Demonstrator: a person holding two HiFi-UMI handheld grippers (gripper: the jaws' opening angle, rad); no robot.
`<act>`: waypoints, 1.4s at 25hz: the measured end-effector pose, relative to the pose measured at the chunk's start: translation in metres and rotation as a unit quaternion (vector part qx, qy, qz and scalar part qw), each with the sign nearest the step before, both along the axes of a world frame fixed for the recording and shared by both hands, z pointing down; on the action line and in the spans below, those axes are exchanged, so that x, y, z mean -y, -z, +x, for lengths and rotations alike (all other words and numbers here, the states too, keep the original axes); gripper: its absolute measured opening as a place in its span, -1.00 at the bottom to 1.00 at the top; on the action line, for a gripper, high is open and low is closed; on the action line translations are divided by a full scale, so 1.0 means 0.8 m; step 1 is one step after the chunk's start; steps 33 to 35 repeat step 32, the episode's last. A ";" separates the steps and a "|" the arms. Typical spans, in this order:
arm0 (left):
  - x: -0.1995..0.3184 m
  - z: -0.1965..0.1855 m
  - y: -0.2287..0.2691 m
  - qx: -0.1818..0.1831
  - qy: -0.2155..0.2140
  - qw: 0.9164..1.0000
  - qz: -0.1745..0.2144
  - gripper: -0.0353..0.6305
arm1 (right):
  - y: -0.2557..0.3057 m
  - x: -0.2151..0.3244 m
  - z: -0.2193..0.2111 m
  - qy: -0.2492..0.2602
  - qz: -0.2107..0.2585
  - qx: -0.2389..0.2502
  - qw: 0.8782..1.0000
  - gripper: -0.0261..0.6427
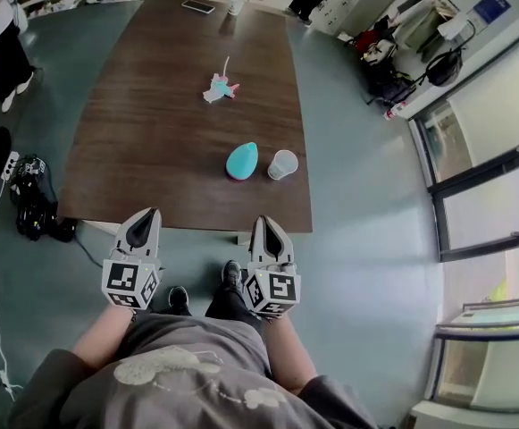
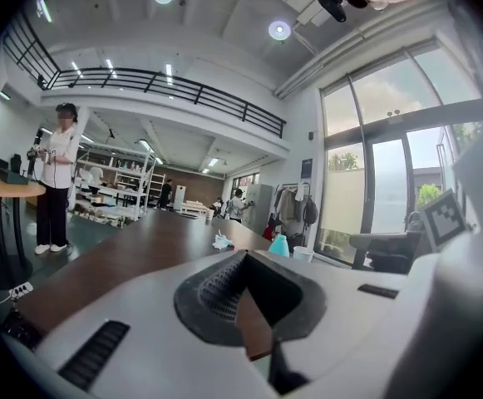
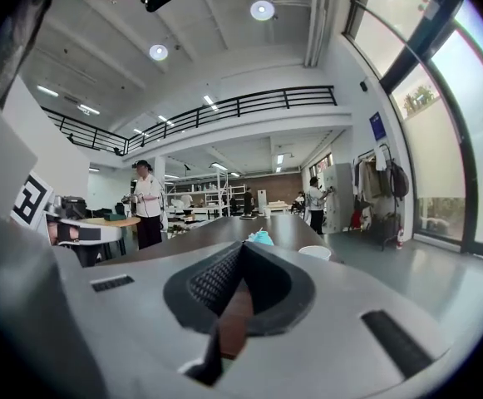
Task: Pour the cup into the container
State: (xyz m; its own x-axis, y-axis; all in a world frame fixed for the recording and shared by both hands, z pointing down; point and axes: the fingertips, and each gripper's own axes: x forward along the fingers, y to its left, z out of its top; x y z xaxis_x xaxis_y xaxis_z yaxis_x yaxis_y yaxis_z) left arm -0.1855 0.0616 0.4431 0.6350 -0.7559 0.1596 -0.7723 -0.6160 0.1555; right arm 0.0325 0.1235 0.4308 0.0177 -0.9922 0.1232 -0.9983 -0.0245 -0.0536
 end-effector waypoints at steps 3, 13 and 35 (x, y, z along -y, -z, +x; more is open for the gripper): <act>-0.012 0.000 0.003 -0.002 -0.013 1.000 0.006 -0.87 | 0.007 -0.013 -0.009 -0.006 0.000 0.009 1.000 -0.96; -0.038 0.037 0.035 -0.003 -0.019 0.999 0.033 -0.87 | 0.034 -0.033 -0.008 0.045 0.005 -0.019 0.999 -0.96; -0.045 0.075 0.059 0.014 0.015 0.999 0.048 -0.87 | 0.050 -0.046 0.040 0.090 0.024 -0.014 0.996 -0.96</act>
